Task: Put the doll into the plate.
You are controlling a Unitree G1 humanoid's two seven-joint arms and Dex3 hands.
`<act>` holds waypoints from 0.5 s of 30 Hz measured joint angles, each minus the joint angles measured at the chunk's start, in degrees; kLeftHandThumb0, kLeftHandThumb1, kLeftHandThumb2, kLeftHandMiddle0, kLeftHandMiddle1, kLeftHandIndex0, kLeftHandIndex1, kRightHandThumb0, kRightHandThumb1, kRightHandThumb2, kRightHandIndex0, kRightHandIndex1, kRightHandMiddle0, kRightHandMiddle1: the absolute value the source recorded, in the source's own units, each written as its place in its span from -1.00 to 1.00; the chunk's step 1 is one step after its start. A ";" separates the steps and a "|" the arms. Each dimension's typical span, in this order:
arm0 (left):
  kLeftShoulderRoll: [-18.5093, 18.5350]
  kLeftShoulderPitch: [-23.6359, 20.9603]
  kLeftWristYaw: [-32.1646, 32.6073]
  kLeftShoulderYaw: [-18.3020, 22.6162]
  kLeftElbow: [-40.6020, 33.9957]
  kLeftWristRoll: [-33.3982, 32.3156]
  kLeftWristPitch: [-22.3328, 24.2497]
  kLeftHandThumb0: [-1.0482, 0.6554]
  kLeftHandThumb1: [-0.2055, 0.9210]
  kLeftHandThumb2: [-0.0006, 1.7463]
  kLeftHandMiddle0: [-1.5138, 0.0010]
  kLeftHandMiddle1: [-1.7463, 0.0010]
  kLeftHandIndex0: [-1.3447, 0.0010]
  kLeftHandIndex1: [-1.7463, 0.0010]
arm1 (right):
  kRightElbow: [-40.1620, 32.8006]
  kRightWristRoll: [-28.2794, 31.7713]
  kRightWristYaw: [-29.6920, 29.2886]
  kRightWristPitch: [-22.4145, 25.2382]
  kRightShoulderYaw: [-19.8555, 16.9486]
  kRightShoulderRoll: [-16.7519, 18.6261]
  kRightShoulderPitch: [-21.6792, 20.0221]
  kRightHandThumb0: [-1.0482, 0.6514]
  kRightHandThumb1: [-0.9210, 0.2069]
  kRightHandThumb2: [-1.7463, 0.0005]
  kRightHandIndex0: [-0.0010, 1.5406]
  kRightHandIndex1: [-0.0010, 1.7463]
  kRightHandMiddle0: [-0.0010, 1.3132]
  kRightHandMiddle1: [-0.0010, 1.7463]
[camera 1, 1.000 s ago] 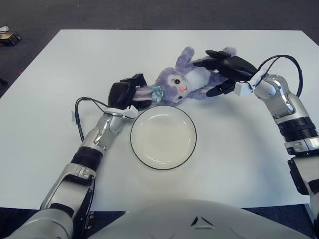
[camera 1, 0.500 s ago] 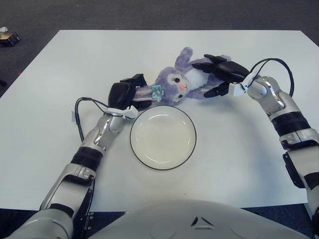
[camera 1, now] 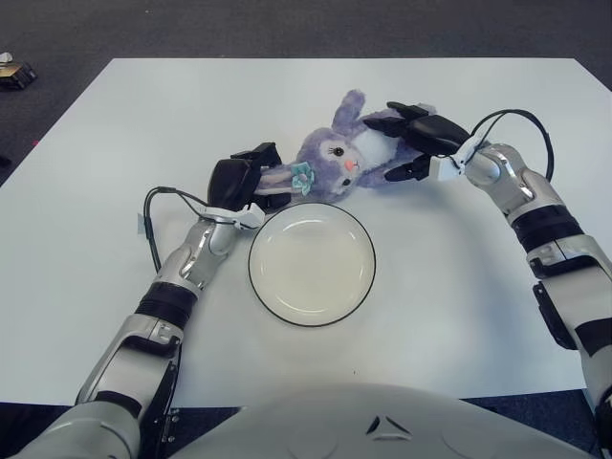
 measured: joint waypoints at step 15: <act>0.10 0.00 -0.58 0.01 0.08 -0.21 -0.55 0.31 0.18 0.01 -0.14 -1.00 0.00 -1.00 | 0.84 0.04 -3.43 1.81 -0.50 1.29 -1.46 -0.96 -1.00 0.45 -1.00 -1.00 -0.68 -1.00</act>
